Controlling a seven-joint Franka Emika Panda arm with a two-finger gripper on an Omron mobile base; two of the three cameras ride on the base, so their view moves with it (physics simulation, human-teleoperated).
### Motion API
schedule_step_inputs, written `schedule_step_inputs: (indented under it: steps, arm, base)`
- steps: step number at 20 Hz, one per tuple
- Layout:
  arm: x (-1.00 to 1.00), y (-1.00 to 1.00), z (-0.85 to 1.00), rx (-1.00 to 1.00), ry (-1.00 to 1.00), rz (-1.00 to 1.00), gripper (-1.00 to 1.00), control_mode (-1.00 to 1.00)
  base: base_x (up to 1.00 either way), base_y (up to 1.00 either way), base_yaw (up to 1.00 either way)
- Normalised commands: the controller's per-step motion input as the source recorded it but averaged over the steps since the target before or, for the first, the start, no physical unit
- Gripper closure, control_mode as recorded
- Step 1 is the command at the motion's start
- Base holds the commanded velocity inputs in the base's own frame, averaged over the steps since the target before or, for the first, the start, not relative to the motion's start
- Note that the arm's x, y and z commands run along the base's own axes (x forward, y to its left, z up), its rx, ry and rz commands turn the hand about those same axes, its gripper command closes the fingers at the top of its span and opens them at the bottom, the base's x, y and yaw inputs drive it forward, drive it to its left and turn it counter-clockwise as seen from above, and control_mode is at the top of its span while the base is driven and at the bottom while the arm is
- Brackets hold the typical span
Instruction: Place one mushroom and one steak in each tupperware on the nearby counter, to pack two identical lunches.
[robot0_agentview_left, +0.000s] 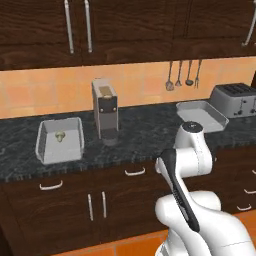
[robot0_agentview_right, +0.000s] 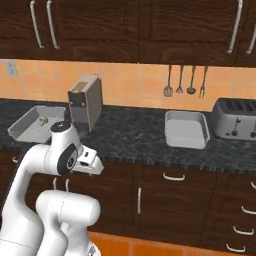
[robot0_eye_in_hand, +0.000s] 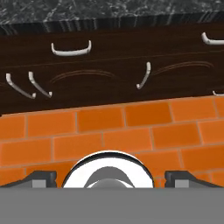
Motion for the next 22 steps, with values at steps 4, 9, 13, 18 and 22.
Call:
schedule_step_inputs:
  steps: [4,9,13,18,22]
  arm:
    - [0.00,0.00,0.00,0.00,0.00,0.00,-1.00,1.00]
    - [0.00,0.00,0.00,0.00,0.00,0.00,-1.00,1.00]
    - [0.00,0.00,0.00,0.00,0.00,0.00,-1.00,1.00]
    - [0.00,0.00,0.00,0.00,0.00,0.00,-1.00,1.00]
    - [0.00,0.00,0.00,0.00,0.00,0.00,-1.00,1.00]
  base:
    - [-0.07,-1.00,-0.01]
    - [-0.62,-1.00,-0.12]
    - [-0.59,-1.00,-0.17]
    - [0.02,-1.00,-0.02]
    - [0.00,-1.00,0.00]
